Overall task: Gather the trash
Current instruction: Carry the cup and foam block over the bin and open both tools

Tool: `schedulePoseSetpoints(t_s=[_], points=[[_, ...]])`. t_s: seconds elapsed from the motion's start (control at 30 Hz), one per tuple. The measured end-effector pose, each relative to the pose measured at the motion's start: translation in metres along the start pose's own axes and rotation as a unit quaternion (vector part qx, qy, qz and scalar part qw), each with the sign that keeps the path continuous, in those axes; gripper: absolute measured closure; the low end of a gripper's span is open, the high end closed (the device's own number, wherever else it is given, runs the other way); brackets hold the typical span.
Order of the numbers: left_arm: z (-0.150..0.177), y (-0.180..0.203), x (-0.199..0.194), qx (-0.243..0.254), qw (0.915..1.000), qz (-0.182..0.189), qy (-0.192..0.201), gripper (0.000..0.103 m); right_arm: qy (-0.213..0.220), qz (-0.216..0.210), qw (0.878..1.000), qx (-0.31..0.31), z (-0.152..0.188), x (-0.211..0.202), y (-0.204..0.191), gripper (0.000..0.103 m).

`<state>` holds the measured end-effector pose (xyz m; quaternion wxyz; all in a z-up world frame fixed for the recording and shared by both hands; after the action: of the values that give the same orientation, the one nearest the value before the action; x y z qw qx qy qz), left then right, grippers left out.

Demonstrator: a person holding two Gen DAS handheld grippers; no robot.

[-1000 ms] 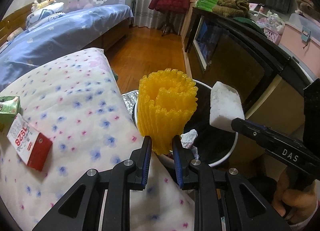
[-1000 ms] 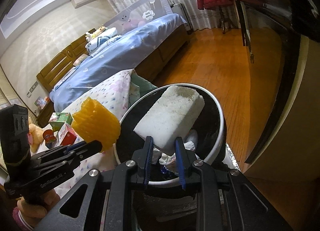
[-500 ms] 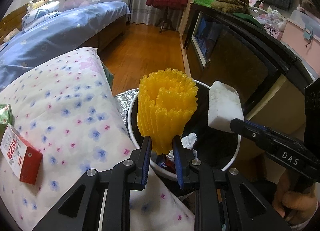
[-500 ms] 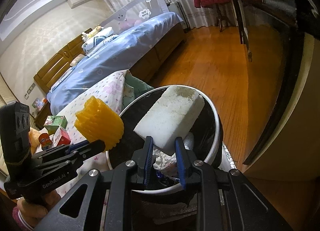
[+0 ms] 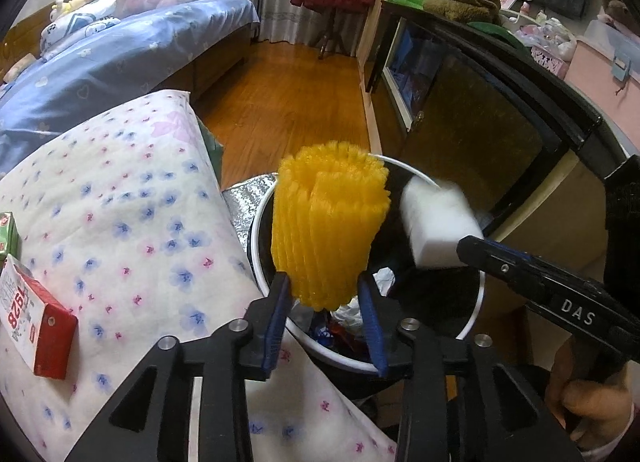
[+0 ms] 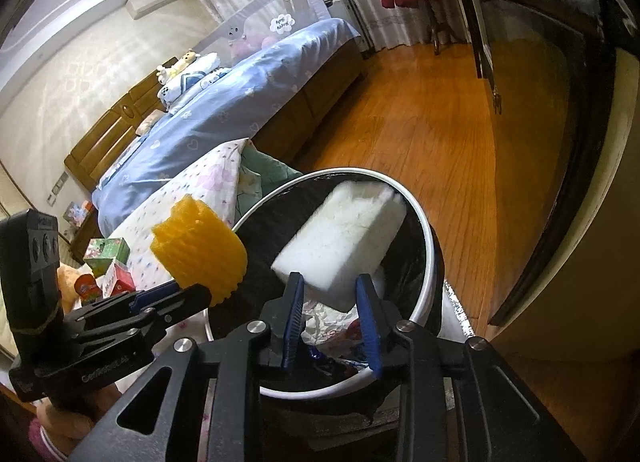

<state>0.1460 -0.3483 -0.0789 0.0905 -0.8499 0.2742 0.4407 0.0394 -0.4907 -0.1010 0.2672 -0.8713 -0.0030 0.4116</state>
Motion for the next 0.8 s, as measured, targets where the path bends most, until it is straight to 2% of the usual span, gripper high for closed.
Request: schedulePoseSetpoints(t_s=[0.07,0.27,0.4,0.47,0.67,0.8], points=[[0.002,-0.001,-0.005,-0.002,1.0000,-0.002,0.007,0.056,0.001,0.001,1.000,0.002,0.001,-0.001,0.000,0.071],[0.014,-0.009,-0.020,-0.006,0.9998,-0.006,0.020,0.056,0.006,-0.002,1.000,0.002,0.005,-0.007,-0.005,0.065],[0.032,-0.018,-0.034,-0.011,0.9993,-0.023,0.028,0.055,0.012,-0.007,1.000,0.000,0.008,-0.009,-0.013,0.045],[0.042,-0.025,-0.042,-0.019,0.9988,-0.032,0.031,0.054,0.013,-0.010,1.000,-0.003,0.009,-0.010,-0.018,0.044],[0.071,-0.048,-0.075,-0.042,0.9962,-0.058,0.049,0.049,0.019,-0.027,0.999,-0.023,0.016,-0.010,-0.043,0.029],[0.089,-0.067,-0.093,-0.068,0.9936,-0.073,0.053,0.048,0.012,-0.039,0.998,-0.038,0.020,-0.006,-0.063,0.025]])
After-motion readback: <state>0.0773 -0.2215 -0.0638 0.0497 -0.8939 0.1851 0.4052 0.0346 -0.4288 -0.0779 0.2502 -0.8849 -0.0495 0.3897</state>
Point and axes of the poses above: each gripper's, at about its wrist camera, not at the fingertips, and x roughly the way its jaws point, y to its right, z to its underside, the point moved 2 cm from there along x, roughly the way its jaws point, and after that the axes turned 8 degrees about -z, right-handed, at the moved point
